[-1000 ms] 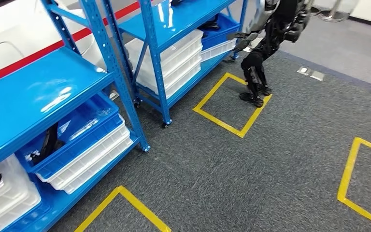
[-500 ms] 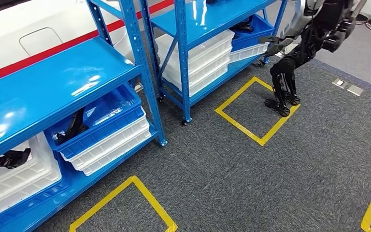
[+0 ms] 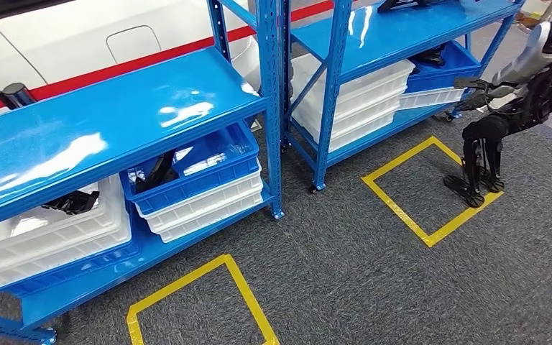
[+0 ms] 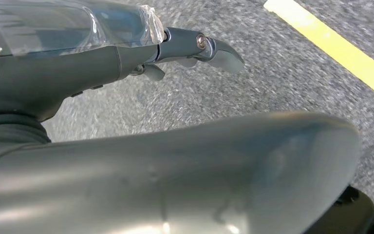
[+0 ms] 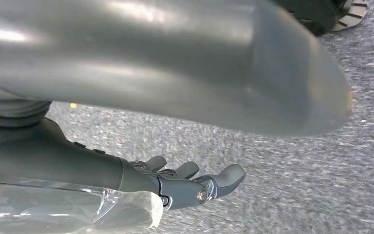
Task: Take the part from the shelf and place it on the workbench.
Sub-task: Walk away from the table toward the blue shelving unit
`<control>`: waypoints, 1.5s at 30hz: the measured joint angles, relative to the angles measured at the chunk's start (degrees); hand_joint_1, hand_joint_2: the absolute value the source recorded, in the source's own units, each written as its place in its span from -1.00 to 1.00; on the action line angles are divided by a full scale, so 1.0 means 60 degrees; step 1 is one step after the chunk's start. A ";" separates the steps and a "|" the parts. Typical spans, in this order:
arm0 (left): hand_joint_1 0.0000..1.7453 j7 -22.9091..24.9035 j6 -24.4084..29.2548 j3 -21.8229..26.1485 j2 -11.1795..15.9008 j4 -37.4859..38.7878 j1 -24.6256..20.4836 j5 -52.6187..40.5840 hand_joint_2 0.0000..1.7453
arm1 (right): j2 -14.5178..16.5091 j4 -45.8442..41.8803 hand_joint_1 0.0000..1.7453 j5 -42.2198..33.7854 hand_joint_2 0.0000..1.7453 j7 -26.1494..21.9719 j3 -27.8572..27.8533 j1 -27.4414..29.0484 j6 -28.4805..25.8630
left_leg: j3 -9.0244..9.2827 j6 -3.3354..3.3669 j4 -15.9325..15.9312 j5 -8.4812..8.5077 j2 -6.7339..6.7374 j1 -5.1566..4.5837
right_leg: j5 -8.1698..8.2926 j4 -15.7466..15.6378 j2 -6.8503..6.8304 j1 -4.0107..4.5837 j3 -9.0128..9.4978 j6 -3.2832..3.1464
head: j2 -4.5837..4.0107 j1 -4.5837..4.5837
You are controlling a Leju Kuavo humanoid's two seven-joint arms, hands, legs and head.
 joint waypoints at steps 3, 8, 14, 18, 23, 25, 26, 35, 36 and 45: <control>-1.00 -0.0003 -0.0016 -0.0002 -0.0009 -0.0001 0.0058 0.0001 -1.00 | 0.0032 -0.0004 -1.00 0.0004 -1.00 -0.0001 0.0002 -0.0038 0.0000 | -0.0093 -0.0114 0.0055 -0.0010 -0.0039 0.0033 | -0.0001 -0.0041 -0.0227 0.0051 0.0015 -0.0218 | 0.0000 -0.0004; -1.00 -0.0003 -0.0053 -0.0002 -0.0035 -0.0001 -0.0008 0.0018 -1.00 | 0.0021 -0.0007 -1.00 0.0018 -1.00 -0.0003 -0.0001 -0.0006 -0.0003 | -0.1328 -0.0262 0.2581 -0.1170 0.1068 0.0043 | -0.0031 -0.0066 -0.0864 0.0159 0.0042 -0.0432 | -0.0001 -0.0064; -1.00 0.0014 -0.0067 -0.0004 -0.0053 -0.0001 0.0019 -0.0022 -1.00 | 0.0055 -0.0008 -1.00 0.0025 -1.00 -0.0003 0.0000 -0.0028 -0.0001 | -0.0352 0.0031 0.0576 -0.0131 0.1646 -0.0146 | -0.0173 -0.0077 -0.1571 0.0230 0.0210 -0.0382 | -0.0001 -0.0063; -1.00 0.0066 -0.0076 -0.0005 -0.0061 0.0000 0.0022 -0.0055 -1.00 | 0.0079 -0.0015 -1.00 0.0022 -1.00 -0.0003 0.0001 -0.0087 -0.0002 | -0.0116 0.0172 0.0029 -0.0016 0.1613 -0.0241 | -0.0276 -0.0115 -0.1821 0.0216 0.0331 -0.0216 | -0.0001 -0.0068; -1.00 0.0086 -0.0072 -0.0005 -0.0087 0.0001 -0.0032 -0.0087 -1.00 | 0.0115 -0.0018 -1.00 0.0024 -1.00 -0.0011 0.0003 -0.0047 0.0003 | 0.0056 0.0332 -0.0175 0.0088 0.1020 -0.0128 | -0.1292 0.1951 -0.0733 0.0178 -0.0617 -0.0097 | -0.0001 -0.0025; -1.00 0.0085 -0.0071 -0.0004 -0.0097 0.0001 -0.0032 -0.0087 -1.00 | 0.0118 -0.0018 -1.00 0.0022 -1.00 -0.0005 0.0006 0.0007 0.0004 | 0.0075 0.0335 -0.0168 0.0084 0.0712 -0.0118 | -0.1328 0.2575 -0.0682 0.0166 -0.1046 -0.0069 | 0.0000 -0.0019; -1.00 0.0085 -0.0071 -0.0004 -0.0100 0.0001 -0.0017 -0.0088 -1.00 | 0.0117 -0.0018 -1.00 0.0021 -1.00 -0.0004 0.0007 0.0017 0.0004 | 0.0092 0.0327 -0.0161 0.0079 0.0561 -0.0106 | -0.1064 0.2335 -0.0668 0.0157 -0.1006 -0.0059 | 0.0000 -0.0018; -1.00 0.0022 -0.0101 -0.0011 -0.0125 0.0001 0.0046 -0.0095 1.00 | 0.0150 -0.0019 -1.00 -0.0066 -1.00 -0.0004 0.0005 -0.0040 0.0000 | -0.0133 -0.0084 0.0258 -0.0199 0.0314 -0.0023 | 0.0155 -0.0186 -0.0133 0.0080 -0.0027 -0.0317 | -0.0002 -0.0053; -1.00 0.0026 -0.0108 -0.0013 -0.0132 0.0001 0.0027 -0.0094 1.00 | 0.0153 -0.0019 -1.00 -0.0061 -1.00 0.0061 0.0003 -0.0034 -0.0002 | -0.0336 -0.0129 0.0706 -0.0443 0.0635 -0.0014 | 0.0157 -0.0196 -0.0221 0.0080 -0.0016 -0.0365 | -0.0002 -0.0070; -1.00 0.0095 -0.0309 0.0081 -0.0168 0.0001 0.0184 -0.0397 1.00 | 0.0266 -0.0067 -1.00 0.0162 1.00 0.0402 -0.0160 0.0018 -0.0001 | -0.0190 -0.0248 0.0298 -0.0056 0.1215 0.0083 | -0.0010 -0.0189 -0.0652 0.0138 0.0127 -0.0291 | -0.0002 -0.0096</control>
